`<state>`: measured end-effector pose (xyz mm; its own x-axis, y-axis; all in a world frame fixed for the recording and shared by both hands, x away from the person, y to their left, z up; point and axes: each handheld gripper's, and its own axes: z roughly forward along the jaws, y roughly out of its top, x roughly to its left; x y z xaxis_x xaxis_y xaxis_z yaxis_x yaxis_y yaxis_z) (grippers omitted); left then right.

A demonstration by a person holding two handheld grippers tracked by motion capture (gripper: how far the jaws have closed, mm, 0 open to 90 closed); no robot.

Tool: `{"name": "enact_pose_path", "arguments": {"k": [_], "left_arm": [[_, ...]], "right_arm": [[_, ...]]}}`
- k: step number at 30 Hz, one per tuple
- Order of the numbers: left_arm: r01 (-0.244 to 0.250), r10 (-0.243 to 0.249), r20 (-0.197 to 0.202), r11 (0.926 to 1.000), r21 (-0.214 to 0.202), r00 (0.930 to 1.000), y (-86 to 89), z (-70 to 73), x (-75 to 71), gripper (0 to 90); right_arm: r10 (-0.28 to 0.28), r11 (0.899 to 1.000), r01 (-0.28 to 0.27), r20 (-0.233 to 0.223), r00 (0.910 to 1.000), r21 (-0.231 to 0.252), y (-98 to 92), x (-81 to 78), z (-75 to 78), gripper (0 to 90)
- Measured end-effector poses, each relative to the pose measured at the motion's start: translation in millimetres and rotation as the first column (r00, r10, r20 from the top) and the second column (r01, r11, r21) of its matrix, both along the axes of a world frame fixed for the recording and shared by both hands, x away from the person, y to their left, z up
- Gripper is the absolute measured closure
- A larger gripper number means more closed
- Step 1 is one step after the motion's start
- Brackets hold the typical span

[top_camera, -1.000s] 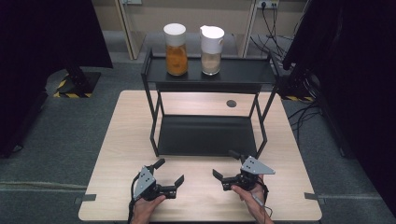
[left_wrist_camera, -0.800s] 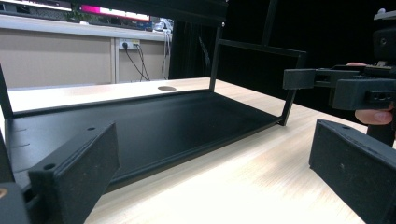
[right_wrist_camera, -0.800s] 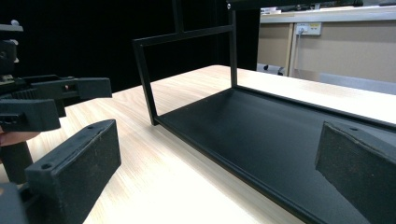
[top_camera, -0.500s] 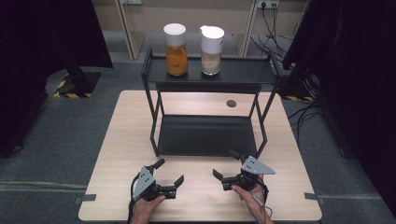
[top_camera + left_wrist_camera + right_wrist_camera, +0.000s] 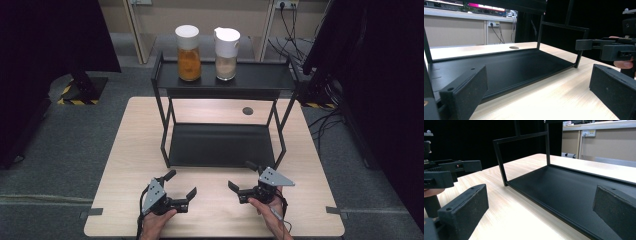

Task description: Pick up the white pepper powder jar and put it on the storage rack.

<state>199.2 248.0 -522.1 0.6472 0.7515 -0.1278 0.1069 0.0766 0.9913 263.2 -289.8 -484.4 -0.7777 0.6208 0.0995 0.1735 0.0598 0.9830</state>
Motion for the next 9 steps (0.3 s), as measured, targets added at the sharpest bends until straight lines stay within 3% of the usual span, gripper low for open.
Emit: {"name": "enact_pose_path", "arguments": {"k": [9], "left_arm": [[-0.002,0.002,0.0,1.0,0.003,1.0,-0.6,-0.1,-0.1,1.2]], "right_arm": [[-0.003,1.0,0.003,-0.006,1.0,0.008,1.0,0.0,0.0,0.4]]}}
